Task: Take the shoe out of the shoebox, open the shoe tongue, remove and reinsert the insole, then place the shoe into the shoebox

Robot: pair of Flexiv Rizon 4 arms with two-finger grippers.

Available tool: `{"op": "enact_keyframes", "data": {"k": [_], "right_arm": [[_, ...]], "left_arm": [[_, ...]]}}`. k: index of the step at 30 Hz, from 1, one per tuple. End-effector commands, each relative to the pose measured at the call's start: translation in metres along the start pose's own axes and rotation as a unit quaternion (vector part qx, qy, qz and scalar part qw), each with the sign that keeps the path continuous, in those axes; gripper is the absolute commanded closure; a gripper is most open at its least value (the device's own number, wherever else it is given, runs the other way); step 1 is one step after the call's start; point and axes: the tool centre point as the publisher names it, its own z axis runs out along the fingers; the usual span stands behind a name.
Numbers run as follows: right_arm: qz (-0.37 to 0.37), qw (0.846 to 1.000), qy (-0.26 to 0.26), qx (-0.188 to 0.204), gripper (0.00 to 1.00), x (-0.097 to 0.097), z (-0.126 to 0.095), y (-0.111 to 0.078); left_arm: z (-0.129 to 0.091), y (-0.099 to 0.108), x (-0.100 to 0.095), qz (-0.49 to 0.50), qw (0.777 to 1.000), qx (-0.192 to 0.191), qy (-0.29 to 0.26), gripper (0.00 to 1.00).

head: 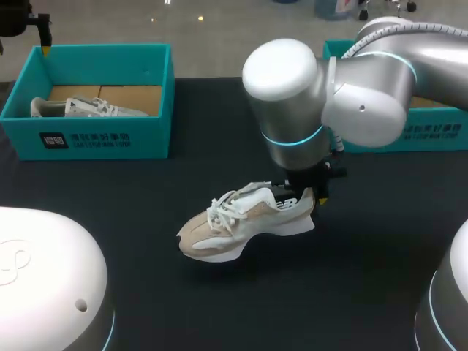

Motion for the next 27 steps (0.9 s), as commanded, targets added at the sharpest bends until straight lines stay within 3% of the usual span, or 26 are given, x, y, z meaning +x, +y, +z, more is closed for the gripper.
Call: {"op": "enact_keyframes", "data": {"k": [1, 7, 14, 15, 16, 17, 18, 22, 27], "right_arm": [[0.006, 1.0, -0.007, -0.007, 1.0, 0.017, 0.031, 0.001], [0.036, 0.999, 0.006, 0.006, 1.0, 0.021, 0.058, -0.001], [0.044, 0.999, 0.01, 0.021, 1.0, 0.021, 0.072, -0.004], [0.044, 0.999, 0.01, 0.021, 0.62, 0.021, 0.073, -0.004], [0.044, 0.999, 0.011, 0.025, 0.41, 0.021, 0.074, -0.005], [0.044, 0.999, 0.015, 0.027, 0.13, 0.021, 0.074, -0.005], [0.046, 0.999, 0.014, 0.025, 0.0, 0.02, 0.073, -0.005], [0.046, 0.999, 0.023, 0.017, 0.0, 0.015, 0.059, -0.006], [0.016, 0.998, 0.053, -0.007, 0.0, 0.005, 0.024, -0.006]], "left_arm": [[-0.001, 0.0, 0.0, 0.0, 1.0, 0.0, 0.001, 0.0], [-0.001, 0.0, 0.0, 0.0, 1.0, 0.0, 0.001, 0.0], [-0.001, 0.0, 0.0, 0.0, 1.0, 0.0, 0.001, 0.0], [-0.001, 0.0, 0.0, 0.0, 1.0, 0.0, 0.001, 0.0], [-0.001, 0.0, 0.0, 0.0, 1.0, 0.0, 0.001, 0.0], [-0.001, 0.0, 0.0, 0.0, 1.0, 0.0, 0.001, 0.0], [-0.001, 0.0, 0.0, 0.0, 1.0, 0.0, 0.001, 0.0], [-0.001, 0.0, 0.0, 0.0, 1.0, 0.0, 0.001, 0.0], [-0.001, 0.0, 0.0, 0.0, 1.0, 0.0, 0.001, 0.0]]}}
